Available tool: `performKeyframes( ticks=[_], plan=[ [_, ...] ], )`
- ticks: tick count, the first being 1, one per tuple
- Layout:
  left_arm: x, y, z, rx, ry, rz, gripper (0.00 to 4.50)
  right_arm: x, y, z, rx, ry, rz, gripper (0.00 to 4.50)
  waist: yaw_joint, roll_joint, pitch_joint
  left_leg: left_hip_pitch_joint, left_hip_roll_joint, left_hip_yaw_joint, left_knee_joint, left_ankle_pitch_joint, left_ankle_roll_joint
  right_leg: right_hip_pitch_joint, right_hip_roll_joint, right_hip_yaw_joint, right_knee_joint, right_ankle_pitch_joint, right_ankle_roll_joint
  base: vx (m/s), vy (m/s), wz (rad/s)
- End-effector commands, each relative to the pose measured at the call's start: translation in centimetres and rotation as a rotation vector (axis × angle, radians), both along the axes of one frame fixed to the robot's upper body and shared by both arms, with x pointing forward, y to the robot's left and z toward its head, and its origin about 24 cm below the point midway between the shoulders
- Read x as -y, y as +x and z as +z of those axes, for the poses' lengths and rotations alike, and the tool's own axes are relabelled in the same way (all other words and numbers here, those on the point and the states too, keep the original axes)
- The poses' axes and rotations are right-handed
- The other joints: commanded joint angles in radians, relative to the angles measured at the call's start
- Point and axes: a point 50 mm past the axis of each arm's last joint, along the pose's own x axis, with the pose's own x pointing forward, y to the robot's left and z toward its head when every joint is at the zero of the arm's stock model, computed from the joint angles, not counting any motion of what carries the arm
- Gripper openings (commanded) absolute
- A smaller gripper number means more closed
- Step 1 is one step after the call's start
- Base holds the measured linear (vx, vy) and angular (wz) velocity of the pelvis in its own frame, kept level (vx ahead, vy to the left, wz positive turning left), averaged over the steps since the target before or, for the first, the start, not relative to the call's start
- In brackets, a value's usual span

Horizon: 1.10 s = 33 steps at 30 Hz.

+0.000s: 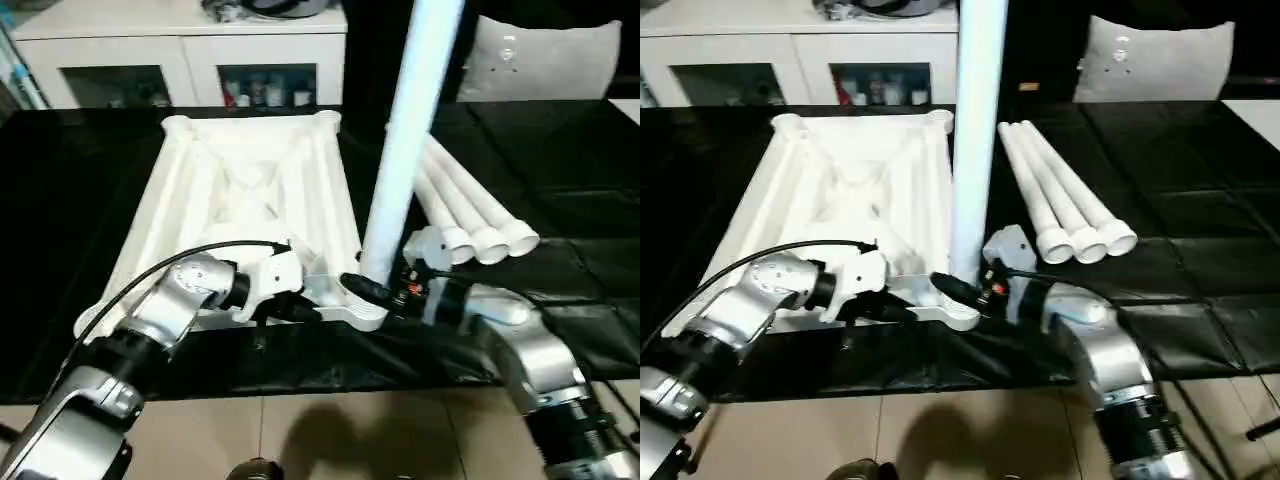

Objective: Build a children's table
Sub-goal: Insert table leg to table base

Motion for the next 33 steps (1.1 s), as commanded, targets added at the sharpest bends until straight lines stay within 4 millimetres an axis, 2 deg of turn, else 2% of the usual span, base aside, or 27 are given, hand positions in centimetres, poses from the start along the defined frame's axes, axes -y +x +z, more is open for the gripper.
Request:
performKeyframes(
  ticks=[1,2,3,4,6,7,8,9,10,11,13,15,18,19,22,26,27,28,29,30,31,32,33],
  plan=[
    [0.2,0.3,1.5,0.039,-0.080,0.128,0.00,1.0,0.0,-3.7,-0.159,-0.096,-0.156,1.92,-0.001,-0.004,-0.031,0.033,0.065,-0.038,-0.097,-0.457,-0.065,0.005,-0.090,0.037,-0.099,-0.399,-0.194,0.000,0.000,0.00],
    [0.3,0.2,1.5,0.035,-0.088,0.144,0.00,1.0,0.2,-3.7,-0.157,-0.094,-0.175,1.92,-0.010,-0.003,-0.028,0.039,0.063,-0.045,-0.098,-0.501,-0.079,0.000,-0.094,0.037,-0.110,-0.503,-0.172,0.000,0.000,0.00],
    [0.4,0.1,1.5,0.032,-0.095,0.157,0.00,1.0,0.3,-3.6,-0.155,-0.092,-0.191,1.92,-0.010,-0.003,-0.028,0.039,0.063,-0.045,-0.098,-0.501,-0.079,0.000,-0.094,0.037,-0.110,-0.503,-0.172,0.000,0.000,0.00],
    [0.9,-0.2,1.4,0.029,-0.103,0.185,0.00,0.9,0.9,-3.6,-0.154,-0.094,-0.231,1.92,-0.017,-0.007,-0.027,0.037,0.063,-0.047,-0.101,-0.505,-0.085,-0.001,-0.090,0.037,-0.111,-0.507,-0.157,0.000,0.000,0.00],
    [1.8,-0.9,1.3,0.029,-0.109,0.228,0.00,0.8,1.8,-3.6,-0.160,-0.091,-0.298,1.92,-0.025,-0.004,-0.030,0.033,0.067,-0.049,-0.106,-0.494,-0.090,0.002,-0.087,0.035,-0.103,-0.443,-0.170,0.000,0.000,0.00],
    [2.1,-1.1,1.3,0.029,-0.109,0.238,0.00,0.7,2.0,-3.6,-0.163,-0.089,-0.315,1.92,-0.028,-0.004,-0.028,0.032,0.064,-0.048,-0.107,-0.493,-0.087,0.001,-0.084,0.034,-0.106,-0.432,-0.172,0.000,0.000,0.00],
    [3.2,-2.1,1.6,0.015,-0.126,0.253,0.00,0.7,2.9,-3.4,-0.154,-0.096,-0.374,1.92,-0.033,-0.006,-0.028,0.034,0.061,-0.045,-0.104,-0.482,-0.079,0.000,-0.084,0.034,-0.108,-0.411,-0.179,0.000,0.000,0.00],
    [3.2,-2.1,1.6,0.015,-0.126,0.253,0.00,0.7,2.9,-3.4,-0.154,-0.096,-0.374,1.92,-0.033,-0.006,-0.028,0.034,0.061,-0.045,-0.104,-0.482,-0.079,0.000,-0.084,0.034,-0.108,-0.411,-0.179,0.000,0.000,0.00],
    [3.9,-2.7,1.8,0.012,-0.132,0.264,0.00,0.6,3.4,-3.2,-0.151,-0.094,-0.395,1.92,-0.034,-0.006,-0.034,0.031,0.062,-0.040,-0.103,-0.427,-0.061,0.008,-0.083,0.035,-0.108,-0.348,-0.188,0.000,0.000,0.00],
    [4.4,-3.3,2.0,0.015,-0.120,0.282,0.00,0.4,3.6,-3.2,-0.154,-0.088,-0.409,1.92,-0.029,-0.008,-0.035,0.034,0.065,-0.035,-0.100,-0.396,-0.047,0.007,-0.081,0.037,-0.108,-0.292,-0.200,0.000,0.000,0.00],
    [4.7,-3.6,2.1,0.018,-0.111,0.301,0.00,0.2,3.7,-3.2,-0.152,-0.089,-0.409,1.92,-0.023,-0.008,-0.035,0.035,0.064,-0.029,-0.097,-0.362,-0.032,0.007,-0.077,0.037,-0.107,-0.249,-0.206,0.000,0.000,0.00],
    [4.8,-3.6,2.2,0.020,-0.109,0.306,0.00,0.2,3.7,-3.2,-0.151,-0.089,-0.405,1.92,-0.021,-0.011,-0.037,0.031,0.061,-0.028,-0.096,-0.338,-0.025,0.011,-0.073,0.035,-0.106,-0.223,-0.204,0.000,0.000,0.00],
    [5.0,-3.4,2.2,0.031,-0.111,0.380,0.00,-0.5,3.5,-3.4,-0.150,-0.085,-0.368,1.92,-0.014,-0.012,-0.042,0.029,0.060,-0.025,-0.090,-0.269,-0.010,0.019,-0.071,0.033,-0.096,-0.106,-0.215,0.000,0.000,0.00],
    [4.9,-3.2,2.2,0.037,-0.107,0.395,0.00,-0.6,3.5,-3.4,-0.147,-0.080,-0.365,1.92,-0.014,-0.014,-0.042,0.027,0.059,-0.024,-0.088,-0.259,-0.006,0.021,-0.071,0.032,-0.095,-0.094,-0.217,0.000,0.000,0.00],
    [4.7,-3.0,2.3,0.058,-0.096,0.421,0.00,-0.6,3.6,-3.1,-0.126,-0.058,-0.359,1.92,-0.011,-0.012,-0.043,0.028,0.058,-0.023,-0.086,-0.252,0.001,0.024,-0.073,0.032,-0.096,-0.096,-0.222,0.000,0.000,0.00],
    [4.2,-2.6,2.6,0.130,-0.078,0.358,0.00,0.1,4.0,-0.8,-0.035,0.134,-0.391,1.92,-0.008,-0.011,-0.043,0.032,0.061,-0.026,-0.090,-0.296,-0.007,0.021,-0.073,0.034,-0.103,-0.164,-0.202,0.000,0.000,0.00],
    [4.0,-2.6,2.6,0.145,-0.068,0.345,0.00,0.3,4.0,-0.3,-0.017,0.177,-0.392,1.92,-0.007,-0.011,-0.046,0.032,0.063,-0.026,-0.089,-0.284,-0.009,0.022,-0.072,0.033,-0.098,-0.138,-0.204,0.000,0.000,0.00],
    [3.5,-2.3,2.4,0.162,-0.037,0.333,0.00,0.9,3.8,0.8,0.029,0.266,-0.368,1.92,-0.004,-0.011,-0.052,0.031,0.062,-0.025,-0.083,-0.248,0.002,0.026,-0.070,0.033,-0.092,-0.071,-0.207,0.000,0.000,0.00],
    [3.5,-2.3,2.4,0.162,-0.037,0.333,0.00,0.9,3.8,0.8,0.029,0.266,-0.368,1.92,-0.001,-0.010,-0.055,0.032,0.061,-0.024,-0.080,-0.223,0.010,0.026,-0.069,0.032,-0.088,-0.029,-0.212,0.000,0.000,0.00],
    [3.3,-2.1,2.4,0.172,-0.029,0.323,0.00,1.3,3.7,1.2,0.036,0.306,-0.349,1.92,0.000,-0.011,-0.057,0.027,0.059,-0.022,-0.074,-0.166,0.032,0.028,-0.065,0.030,-0.079,0.060,-0.224,0.000,0.000,0.00],
    [3.3,-2.1,2.4,0.172,-0.029,0.323,0.00,1.3,3.7,1.2,0.036,0.306,-0.349,1.92,0.005,-0.010,-0.059,0.029,0.059,-0.021,-0.070,-0.139,0.041,0.029,-0.066,0.029,-0.074,0.099,-0.228,0.000,0.000,0.00],
    [3.1,-1.9,2.3,0.178,-0.026,0.321,0.00,1.6,3.5,1.7,0.042,0.349,-0.330,1.92,0.008,-0.010,-0.063,0.025,0.058,-0.021,-0.065,-0.089,0.059,0.030,-0.066,0.026,-0.065,0.165,-0.239,0.000,0.000,0.00],
    [3.0,-1.7,2.5,0.184,-0.039,0.314,0.00,2.0,3.3,2.0,0.043,0.376,-0.313,1.92,0.012,-0.008,-0.064,0.026,0.057,-0.019,-0.061,-0.074,0.069,0.030,-0.065,0.026,-0.063,0.188,-0.241,0.000,0.000,0.00]
  ],
)
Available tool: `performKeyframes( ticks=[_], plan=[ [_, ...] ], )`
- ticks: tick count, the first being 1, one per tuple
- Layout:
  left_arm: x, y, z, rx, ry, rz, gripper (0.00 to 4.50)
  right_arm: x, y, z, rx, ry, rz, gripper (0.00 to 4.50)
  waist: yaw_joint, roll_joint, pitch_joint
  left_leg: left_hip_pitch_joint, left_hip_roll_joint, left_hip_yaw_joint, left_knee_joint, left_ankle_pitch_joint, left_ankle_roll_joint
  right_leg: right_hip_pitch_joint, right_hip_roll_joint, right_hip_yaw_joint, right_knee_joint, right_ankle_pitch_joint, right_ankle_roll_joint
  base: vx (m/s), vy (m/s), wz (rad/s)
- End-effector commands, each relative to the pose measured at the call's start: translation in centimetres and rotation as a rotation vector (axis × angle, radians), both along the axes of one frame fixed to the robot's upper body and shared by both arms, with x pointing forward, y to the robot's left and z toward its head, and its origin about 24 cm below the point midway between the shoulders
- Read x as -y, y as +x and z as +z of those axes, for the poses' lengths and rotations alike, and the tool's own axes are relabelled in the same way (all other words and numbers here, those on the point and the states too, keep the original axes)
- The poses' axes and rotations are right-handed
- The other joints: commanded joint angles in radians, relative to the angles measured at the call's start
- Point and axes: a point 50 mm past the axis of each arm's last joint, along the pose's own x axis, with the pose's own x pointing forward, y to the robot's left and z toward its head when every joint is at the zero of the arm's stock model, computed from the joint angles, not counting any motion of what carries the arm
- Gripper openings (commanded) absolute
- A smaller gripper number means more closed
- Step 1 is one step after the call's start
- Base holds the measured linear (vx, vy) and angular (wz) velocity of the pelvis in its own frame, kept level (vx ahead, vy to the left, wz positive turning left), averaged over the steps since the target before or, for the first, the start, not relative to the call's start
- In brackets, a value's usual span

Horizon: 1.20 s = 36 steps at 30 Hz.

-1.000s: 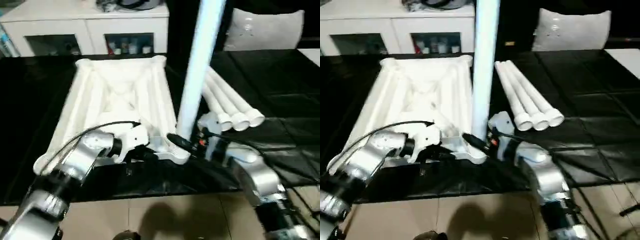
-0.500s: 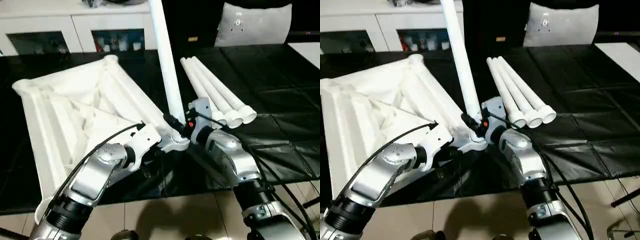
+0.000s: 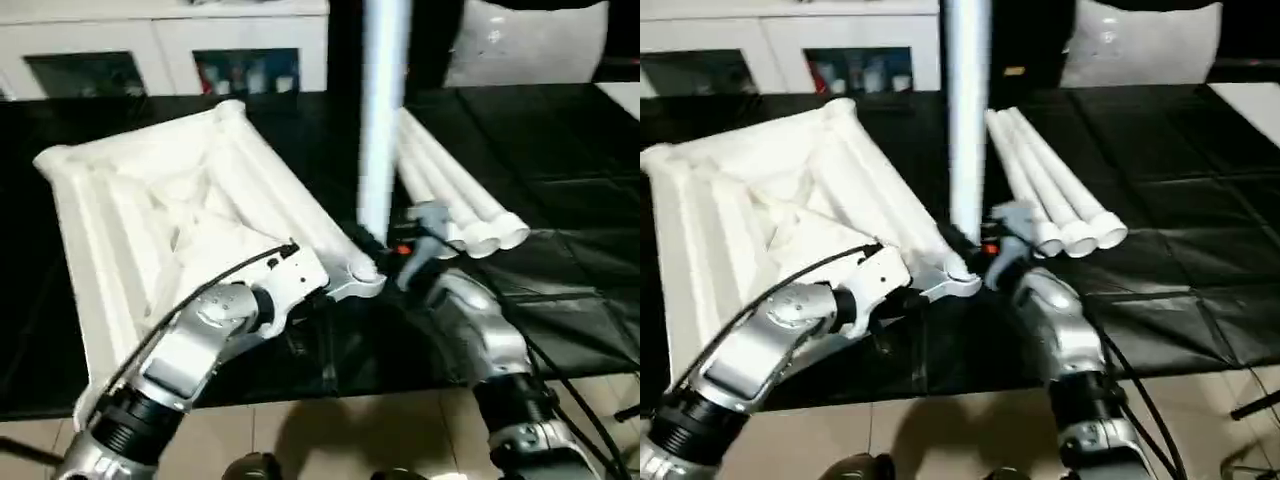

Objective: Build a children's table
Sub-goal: Insert table leg to table base

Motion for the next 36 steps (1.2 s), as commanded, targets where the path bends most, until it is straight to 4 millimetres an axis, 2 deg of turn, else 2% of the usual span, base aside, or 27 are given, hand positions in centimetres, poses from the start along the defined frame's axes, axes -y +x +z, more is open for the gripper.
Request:
performKeyframes(
  ticks=[1,3,6,7,8,9,12,13,14,15,16,18,20,22,24,26,27,32,36],
  plan=[
    [-0.6,0.9,1.4,0.069,-0.019,0.002,0.00,1.9,-0.1,1.6,0.061,0.052,-0.012,1.92,0.004,0.006,-0.082,0.041,0.056,-0.020,-0.045,-0.054,0.087,0.047,-0.066,0.028,-0.041,0.208,-0.232,0.000,0.000,0.00],
    [-0.6,0.7,2.1,0.036,-0.091,-0.043,0.54,2.3,-0.4,2.0,0.072,0.037,0.024,1.92,0.005,0.003,-0.079,0.036,0.055,-0.021,-0.047,-0.062,0.084,0.050,-0.066,0.025,-0.041,0.182,-0.237,0.000,0.000,0.00],
    [-0.5,0.5,2.7,0.036,-0.143,-0.070,0.57,2.5,-0.5,2.1,0.075,0.026,0.028,1.92,0.003,0.005,-0.076,0.038,0.057,-0.020,-0.050,-0.109,0.068,0.048,-0.071,0.025,-0.048,0.097,-0.253,0.000,0.000,0.00],
    [-0.4,0.8,3.5,0.062,-0.187,-0.073,0.65,2.6,-0.5,2.1,0.076,0.022,0.023,1.92,0.004,0.005,-0.076,0.039,0.058,-0.020,-0.050,-0.121,0.063,0.047,-0.072,0.026,-0.050,0.078,-0.256,0.000,0.000,0.00],
    [-0.3,0.9,3.8,0.073,-0.202,-0.073,0.77,2.6,-0.4,2.1,0.077,0.019,0.019,1.92,0.004,0.002,-0.075,0.040,0.058,-0.018,-0.050,-0.140,0.055,0.048,-0.073,0.027,-0.053,0.046,-0.260,0.000,0.000,0.00],
    [-0.3,1.3,4.7,0.092,-0.246,-0.075,0.94,2.7,-0.4,2.2,0.075,0.008,0.012,1.92,0.004,0.001,-0.074,0.039,0.058,-0.018,-0.050,-0.148,0.049,0.048,-0.073,0.027,-0.053,0.018,-0.260,0.000,0.000,0.00],
    [-0.2,2.4,6.3,0.124,-0.318,-0.038,0.96,2.4,-0.3,2.2,0.076,-0.012,0.015,1.92,0.003,0.001,-0.071,0.041,0.057,-0.018,-0.053,-0.191,0.023,0.043,-0.071,0.028,-0.058,-0.062,-0.247,0.000,0.000,0.00],
    [-0.2,2.9,6.7,0.133,-0.339,-0.014,0.96,2.3,-0.4,2.2,0.076,-0.015,0.020,1.92,0.003,-0.001,-0.073,0.042,0.058,-0.018,-0.052,-0.193,0.019,0.045,-0.072,0.028,-0.057,-0.068,-0.245,0.000,0.000,0.00],
    [-0.2,4.4,8.0,0.174,-0.370,0.077,0.96,1.8,-0.5,2.2,0.078,-0.039,0.040,1.92,0.004,-0.004,-0.075,0.045,0.055,-0.016,-0.048,-0.195,0.013,0.043,-0.071,0.029,-0.058,-0.079,-0.237,0.000,0.000,0.00],
    [-0.2,4.4,8.0,0.174,-0.370,0.077,0.96,1.8,-0.5,2.2,0.078,-0.039,0.040,1.92,0.004,-0.004,-0.075,0.042,0.055,-0.018,-0.048,-0.190,0.013,0.045,-0.071,0.029,-0.058,-0.079,-0.233,0.000,0.000,0.00],
    [-0.2,5.0,8.5,0.189,-0.382,0.116,0.96,1.6,-0.5,2.2,0.077,-0.048,0.049,1.92,0.002,-0.010,-0.076,0.038,0.054,-0.018,-0.049,-0.184,0.014,0.049,-0.071,0.028,-0.056,-0.075,-0.228,0.000,0.000,0.00],
    [-0.1,7.0,9.9,0.237,-0.378,0.279,0.96,0.9,-0.7,2.2,0.080,-0.073,0.076,1.92,0.003,-0.009,-0.080,0.038,0.054,-0.018,-0.042,-0.159,0.023,0.048,-0.071,0.029,-0.052,-0.045,-0.224,0.000,0.000,0.00],
    [0.1,7.6,10.5,0.248,-0.377,0.332,0.96,0.6,-0.8,2.2,0.083,-0.082,0.085,1.92,0.006,-0.009,-0.081,0.033,0.051,-0.020,-0.039,-0.126,0.040,0.051,-0.074,0.028,-0.051,-0.015,-0.223,0.000,0.000,0.00],
    [1.1,8.1,11.2,0.247,-0.387,0.341,0.96,0.1,-0.9,2.2,0.088,-0.099,0.099,1.92,0.007,-0.009,-0.084,0.033,0.050,-0.020,-0.034,-0.108,0.051,0.051,-0.073,0.027,-0.049,0.013,-0.227,0.000,0.000,0.00],
    [2.3,8.1,11.2,0.231,-0.391,0.314,0.96,-0.2,-1.1,2.1,0.090,-0.113,0.107,1.91,0.011,-0.005,-0.087,0.031,0.051,-0.021,-0.031,-0.083,0.066,0.052,-0.074,0.026,-0.044,0.050,-0.239,0.000,0.000,0.00],
    [3.2,7.8,11.1,0.223,-0.401,0.276,0.96,-0.3,-1.1,2.0,0.092,-0.122,0.109,1.91,0.013,-0.008,-0.087,0.031,0.052,-0.021,-0.029,-0.075,0.078,0.053,-0.074,0.025,-0.043,0.071,-0.250,0.000,0.000,0.00],
    [3.8,7.6,11.0,0.220,-0.408,0.251,0.96,-0.3,-1.1,2.0,0.093,-0.126,0.108,1.91,0.014,-0.006,-0.088,0.031,0.052,-0.020,-0.028,-0.077,0.082,0.053,-0.075,0.025,-0.044,0.070,-0.256,0.000,0.000,0.00],
    [6.2,5.6,12.1,0.198,-0.536,0.051,0.96,0.0,-1.0,1.9,0.095,-0.162,0.092,1.91,0.019,-0.008,-0.085,0.032,0.055,-0.020,-0.030,-0.108,0.076,0.054,-0.077,0.025,-0.047,0.025,-0.265,0.000,0.000,0.00],
    [6.6,4.9,12.3,0.207,-0.539,-0.019,0.96,0.1,-0.9,1.9,0.097,-0.173,0.083,1.91,0.017,-0.005,-0.083,0.034,0.056,-0.021,-0.032,-0.134,0.066,0.051,-0.074,0.026,-0.051,-0.015,-0.258,0.000,0.000,0.00]
  ],
)
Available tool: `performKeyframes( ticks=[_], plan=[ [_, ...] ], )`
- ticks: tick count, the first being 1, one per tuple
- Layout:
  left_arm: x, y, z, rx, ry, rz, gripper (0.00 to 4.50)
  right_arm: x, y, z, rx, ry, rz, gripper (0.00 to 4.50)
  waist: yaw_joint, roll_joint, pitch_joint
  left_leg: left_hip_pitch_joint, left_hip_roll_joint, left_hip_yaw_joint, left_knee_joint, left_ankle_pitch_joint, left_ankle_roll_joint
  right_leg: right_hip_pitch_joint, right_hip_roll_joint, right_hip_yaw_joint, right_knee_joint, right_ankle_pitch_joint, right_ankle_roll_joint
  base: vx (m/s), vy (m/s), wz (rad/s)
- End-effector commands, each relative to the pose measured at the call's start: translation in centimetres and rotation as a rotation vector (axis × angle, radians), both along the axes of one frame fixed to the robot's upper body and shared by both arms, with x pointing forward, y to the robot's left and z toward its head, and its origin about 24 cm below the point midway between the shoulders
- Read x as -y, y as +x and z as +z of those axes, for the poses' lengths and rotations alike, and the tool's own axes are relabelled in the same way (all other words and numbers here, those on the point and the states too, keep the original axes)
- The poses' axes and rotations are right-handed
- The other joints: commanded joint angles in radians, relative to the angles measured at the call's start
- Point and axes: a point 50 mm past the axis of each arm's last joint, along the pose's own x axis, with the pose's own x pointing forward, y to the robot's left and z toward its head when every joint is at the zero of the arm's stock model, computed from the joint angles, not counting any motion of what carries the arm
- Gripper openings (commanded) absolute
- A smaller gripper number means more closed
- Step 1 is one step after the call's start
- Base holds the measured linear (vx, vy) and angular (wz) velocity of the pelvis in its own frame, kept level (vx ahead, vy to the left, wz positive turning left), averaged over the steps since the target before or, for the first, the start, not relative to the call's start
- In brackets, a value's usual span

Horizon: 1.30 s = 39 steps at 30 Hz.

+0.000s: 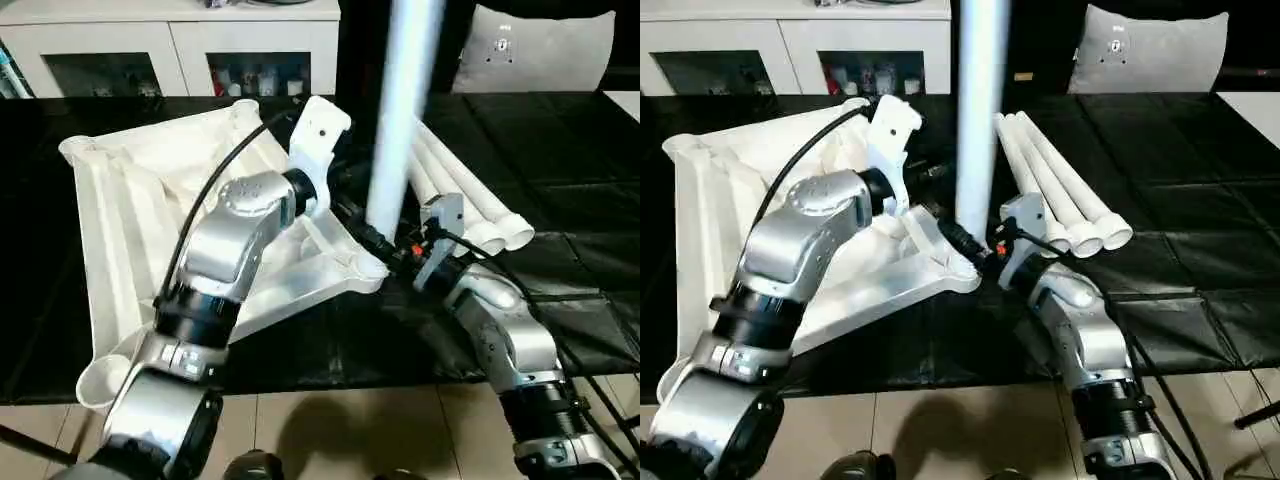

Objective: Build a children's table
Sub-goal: Insert table leg to table base

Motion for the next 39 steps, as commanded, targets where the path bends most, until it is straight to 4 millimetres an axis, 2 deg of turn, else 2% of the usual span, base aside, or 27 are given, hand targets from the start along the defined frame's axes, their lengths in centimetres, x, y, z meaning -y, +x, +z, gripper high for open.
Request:
performKeyframes(
  ticks=[1,2,5,8,12,15,16,18,20,21,24,29,31,32,36,38,39],
  plan=[
    [1.2,-1.1,0.9,0.060,-0.003,-0.107,0.96,-0.1,0.1,0.2,0.016,-0.024,-0.003,1.91,0.002,-0.005,-0.082,0.034,0.051,-0.021,-0.059,-0.140,0.060,0.048,-0.073,0.027,-0.070,-0.029,-0.251,0.000,0.000,0.00],
    [1.5,-1.8,1.0,0.098,0.008,-0.170,0.96,0.1,0.3,0.2,0.015,-0.032,-0.019,1.91,0.002,-0.006,-0.082,0.034,0.052,-0.021,-0.060,-0.141,0.057,0.048,-0.074,0.027,-0.071,-0.034,-0.247,0.000,0.000,0.00],
    [1.7,-2.3,1.1,0.138,0.021,-0.210,0.96,0.2,0.4,0.0,0.016,-0.047,-0.029,1.91,0.002,-0.006,-0.085,0.034,0.052,-0.021,-0.059,-0.125,0.057,0.048,-0.074,0.027,-0.067,-0.009,-0.244,0.000,0.000,0.00],
    [1.5,-2.4,1.1,0.151,0.022,-0.214,0.96,0.2,0.4,0.0,0.016,-0.047,-0.031,1.91,0.002,-0.006,-0.084,0.033,0.051,-0.021,-0.058,-0.120,0.059,0.049,-0.073,0.027,-0.065,0.006,-0.245,0.000,0.000,0.00],
    [0.3,-2.2,0.9,0.151,0.014,-0.174,0.96,0.4,0.6,0.1,0.016,-0.042,-0.053,1.91,0.001,-0.002,-0.085,0.034,0.051,-0.021,-0.059,-0.125,0.054,0.049,-0.072,0.026,-0.064,0.005,-0.247,0.000,0.000,0.00],
    [-1.8,-1.4,-0.4,0.113,0.075,-0.079,0.96,1.1,0.7,0.3,0.006,-0.022,-0.079,1.91,0.000,-0.001,-0.084,0.035,0.049,-0.020,-0.059,-0.130,0.048,0.048,-0.070,0.026,-0.064,-0.002,-0.243,0.000,0.000,0.00],
    [-2.4,-1.2,-0.8,0.099,0.096,-0.054,0.96,1.2,0.7,0.3,0.004,-0.023,-0.082,1.91,0.001,0.002,-0.085,0.036,0.049,-0.021,-0.059,-0.130,0.046,0.048,-0.070,0.026,-0.063,-0.001,-0.241,0.000,0.000,0.00],
    [-4.0,-1.0,-2.1,0.050,0.148,-0.018,1.23,1.7,0.7,0.2,-0.004,-0.041,-0.086,1.91,-0.001,0.002,-0.087,0.037,0.049,-0.022,-0.059,-0.130,0.039,0.048,-0.069,0.025,-0.061,0.005,-0.234,0.000,0.000,0.00],
    [-5.0,-1.2,-3.2,0.009,0.171,-0.008,1.29,1.9,0.6,0.2,-0.011,-0.049,-0.082,1.91,-0.003,0.004,-0.087,0.037,0.049,-0.022,-0.060,-0.128,0.034,0.048,-0.068,0.025,-0.060,0.008,-0.231,0.000,0.000,0.00],
    [-5.5,-1.5,-4.2,-0.029,0.195,-0.009,1.34,2.2,0.7,0.2,-0.024,-0.050,-0.100,1.91,-0.005,0.000,-0.086,0.038,0.048,-0.020,-0.060,-0.133,0.032,0.046,-0.066,0.025,-0.062,0.004,-0.232,0.000,0.000,0.00],
    [-5.9,-2.4,-6.8,-0.090,0.300,-0.026,1.69,2.7,0.8,0.3,-0.064,-0.013,-0.127,1.91,-0.005,0.005,-0.086,0.040,0.050,-0.021,-0.062,-0.138,0.033,0.044,-0.068,0.026,-0.062,-0.004,-0.233,0.000,0.000,0.00],
    [-5.4,-3.7,-9.4,-0.179,0.335,-0.086,1.71,2.6,0.8,0.5,-0.044,-0.072,-0.097,1.91,0.001,0.004,-0.085,0.041,0.051,-0.020,-0.064,-0.159,0.012,0.042,-0.069,0.026,-0.063,-0.028,-0.230,0.000,0.000,0.00],
    [-5.3,-3.8,-9.8,-0.188,0.339,-0.088,1.71,2.4,0.8,0.6,-0.023,-0.091,-0.090,1.91,0.001,0.003,-0.084,0.040,0.051,-0.019,-0.064,-0.167,0.007,0.041,-0.070,0.027,-0.064,-0.035,-0.227,0.000,0.000,0.00],
    [-5.2,-4.0,-10.4,-0.212,0.340,-0.092,1.44,2.1,0.7,0.9,0.020,-0.067,-0.068,1.91,0.000,0.003,-0.084,0.040,0.050,-0.019,-0.064,-0.173,0.007,0.042,-0.071,0.029,-0.066,-0.044,-0.223,0.000,0.000,0.00],
    [-5.3,-3.9,-10.9,-0.224,0.358,-0.075,1.31,1.8,0.4,1.0,-0.004,-0.048,-0.028,1.91,-0.002,0.003,-0.084,0.039,0.050,-0.021,-0.065,-0.171,0.015,0.043,-0.069,0.028,-0.067,-0.046,-0.216,0.000,0.000,0.00],
    [-5.7,-3.6,-11.5,-0.239,0.380,-0.057,1.01,1.2,0.1,1.0,0.069,-0.089,-0.020,1.91,-0.002,0.003,-0.084,0.039,0.050,-0.021,-0.064,-0.175,0.014,0.040,-0.071,0.028,-0.067,-0.053,-0.215,0.000,0.000,0.00],
    [-5.9,-3.5,-11.6,-0.235,0.393,-0.050,0.92,1.1,-0.1,0.3,-0.032,-0.118,0.015,1.91,-0.003,0.002,-0.085,0.039,0.049,-0.021,-0.064,-0.169,0.012,0.041,-0.070,0.028,-0.067,-0.051,-0.214,0.000,0.000,0.00]
  ],
)
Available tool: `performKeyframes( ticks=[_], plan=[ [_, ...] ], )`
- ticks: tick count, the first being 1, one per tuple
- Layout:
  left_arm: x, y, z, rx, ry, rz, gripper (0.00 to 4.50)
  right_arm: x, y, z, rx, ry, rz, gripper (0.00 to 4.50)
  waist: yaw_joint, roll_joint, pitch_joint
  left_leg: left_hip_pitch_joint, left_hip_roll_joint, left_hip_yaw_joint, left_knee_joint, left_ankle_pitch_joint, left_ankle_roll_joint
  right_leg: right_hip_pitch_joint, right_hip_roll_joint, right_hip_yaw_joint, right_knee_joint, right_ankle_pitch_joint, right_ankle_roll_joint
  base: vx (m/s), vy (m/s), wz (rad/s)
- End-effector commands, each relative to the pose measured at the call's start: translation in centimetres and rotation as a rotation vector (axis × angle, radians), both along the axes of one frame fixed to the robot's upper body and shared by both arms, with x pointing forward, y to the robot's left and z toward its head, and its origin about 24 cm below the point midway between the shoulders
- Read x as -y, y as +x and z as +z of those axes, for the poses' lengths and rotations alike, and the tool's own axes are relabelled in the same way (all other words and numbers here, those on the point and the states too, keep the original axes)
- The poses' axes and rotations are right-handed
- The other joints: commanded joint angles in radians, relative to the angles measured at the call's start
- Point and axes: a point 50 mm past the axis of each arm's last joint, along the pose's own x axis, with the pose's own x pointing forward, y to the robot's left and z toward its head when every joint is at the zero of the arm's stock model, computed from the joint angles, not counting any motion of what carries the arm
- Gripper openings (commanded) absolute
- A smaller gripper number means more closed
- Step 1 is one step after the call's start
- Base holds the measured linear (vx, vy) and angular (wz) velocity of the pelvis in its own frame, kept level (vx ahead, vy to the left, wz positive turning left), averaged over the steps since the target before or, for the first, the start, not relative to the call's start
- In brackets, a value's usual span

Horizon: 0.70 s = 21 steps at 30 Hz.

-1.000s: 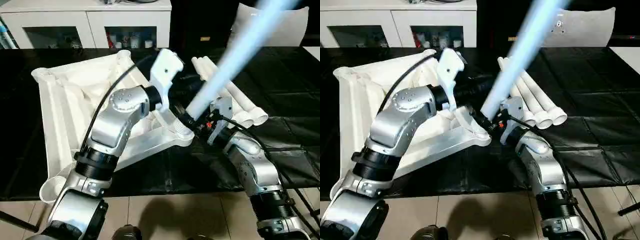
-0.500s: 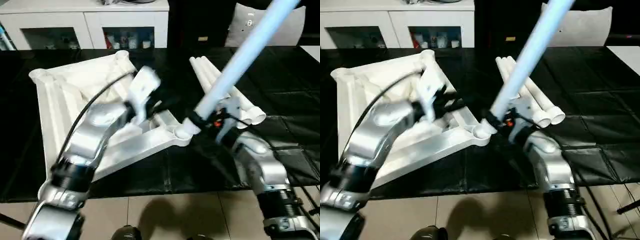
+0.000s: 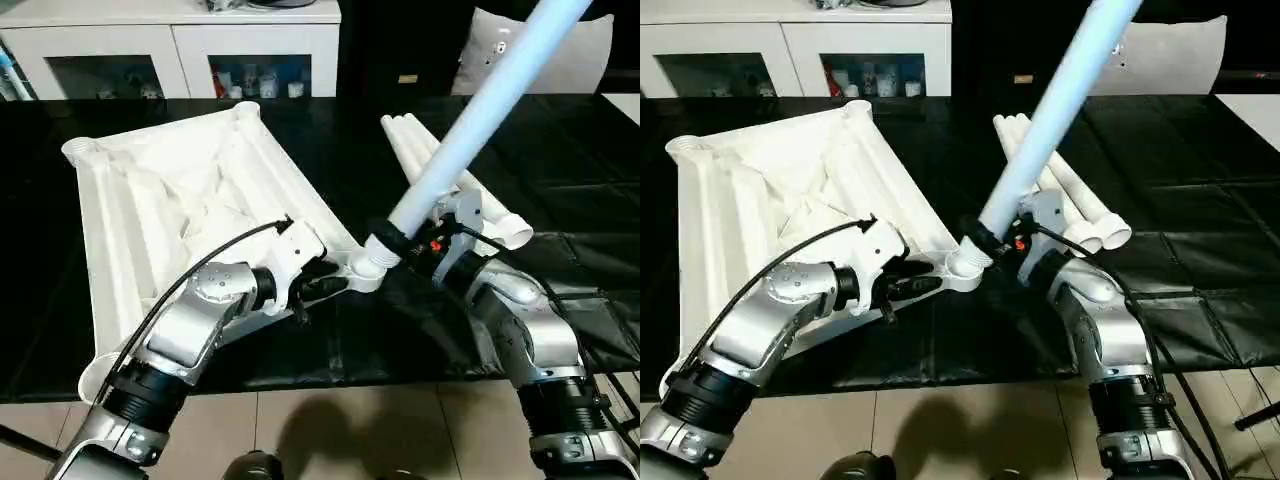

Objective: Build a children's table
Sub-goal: Insert table leg to table base

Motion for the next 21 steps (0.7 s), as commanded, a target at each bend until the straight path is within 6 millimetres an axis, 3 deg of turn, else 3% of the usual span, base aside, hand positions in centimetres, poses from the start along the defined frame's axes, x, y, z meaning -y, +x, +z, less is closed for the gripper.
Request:
performKeyframes(
  ticks=[1,10,11,17,21],
  plan=[
    [-0.4,0.3,-0.2,0.015,0.037,0.012,0.88,-0.5,-0.4,-0.4,-0.091,-0.050,0.055,1.91,0.000,0.000,-0.082,0.037,0.046,-0.022,-0.066,-0.161,0.015,0.044,-0.066,0.026,-0.069,-0.046,-0.217,0.000,0.000,0.00],
    [-1.2,0.8,-1.5,0.010,0.140,0.020,0.36,-0.5,-0.3,-0.2,-0.089,-0.039,0.078,1.91,0.000,0.001,-0.082,0.040,0.051,-0.022,-0.067,-0.192,0.004,0.040,-0.073,0.028,-0.071,-0.079,-0.220,0.000,0.000,0.00],
    [-1.3,0.7,-1.6,0.006,0.161,0.012,0.10,-0.4,-0.3,-0.2,-0.089,-0.040,0.078,1.91,-0.001,0.001,-0.081,0.040,0.050,-0.022,-0.068,-0.199,0.001,0.039,-0.072,0.028,-0.072,-0.089,-0.218,0.000,0.000,0.00],
    [-1.5,0.7,-1.5,-0.002,0.164,-0.002,0.00,-0.1,-0.2,0.1,-0.094,-0.048,0.085,1.91,-0.006,-0.002,-0.080,0.039,0.049,-0.023,-0.071,-0.227,-0.008,0.039,-0.074,0.030,-0.077,-0.148,-0.211,0.000,0.000,0.00],
    [-1.5,0.6,-1.4,0.007,0.154,-0.028,0.00,-0.1,0.0,0.3,-0.075,-0.053,0.092,1.91,-0.005,-0.002,-0.082,0.038,0.049,-0.022,-0.068,-0.198,0.002,0.038,-0.073,0.029,-0.074,-0.114,-0.216,0.000,0.000,0.00]
  ],
)
